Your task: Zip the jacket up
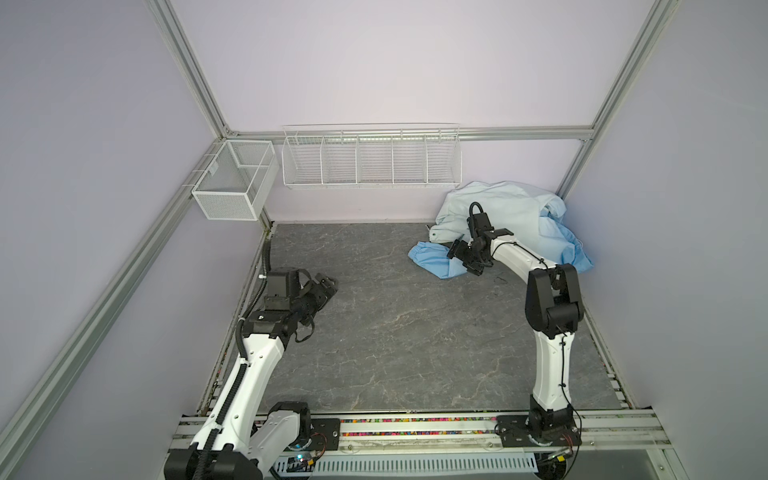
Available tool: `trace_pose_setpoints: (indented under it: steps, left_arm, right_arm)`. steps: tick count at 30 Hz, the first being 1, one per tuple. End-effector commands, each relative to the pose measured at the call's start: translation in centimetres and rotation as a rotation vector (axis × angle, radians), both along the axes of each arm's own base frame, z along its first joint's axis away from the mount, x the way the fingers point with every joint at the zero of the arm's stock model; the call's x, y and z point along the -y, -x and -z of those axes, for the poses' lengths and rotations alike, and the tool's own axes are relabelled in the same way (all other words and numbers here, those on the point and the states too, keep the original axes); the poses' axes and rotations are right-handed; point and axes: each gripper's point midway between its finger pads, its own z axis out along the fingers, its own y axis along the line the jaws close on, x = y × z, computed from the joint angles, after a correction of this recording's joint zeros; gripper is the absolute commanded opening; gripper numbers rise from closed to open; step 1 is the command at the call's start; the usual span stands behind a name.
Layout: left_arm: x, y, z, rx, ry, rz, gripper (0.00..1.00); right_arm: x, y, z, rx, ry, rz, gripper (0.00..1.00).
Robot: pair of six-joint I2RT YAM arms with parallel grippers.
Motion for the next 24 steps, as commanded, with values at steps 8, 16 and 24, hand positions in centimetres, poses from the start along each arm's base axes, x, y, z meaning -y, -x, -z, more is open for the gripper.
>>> trace_pose_setpoints:
  steps: [8, 16, 24]
  left_arm:
    - [0.2, -1.0, -1.7, 0.025, 0.012, -0.061, 1.00]
    - [1.0, -2.7, -1.7, 0.028, 0.013, -0.020, 0.97]
    - [2.1, -5.3, -1.1, 0.009, 0.015, 0.033, 0.92]
  right_arm:
    - [-1.3, 0.0, 4.0, -0.090, -0.065, 0.001, 0.60]
    - [-5.5, 1.6, 3.3, -0.111, -0.088, -0.122, 0.22]
    - [-12.7, 6.4, 1.4, -0.144, -0.158, -0.310, 0.07]
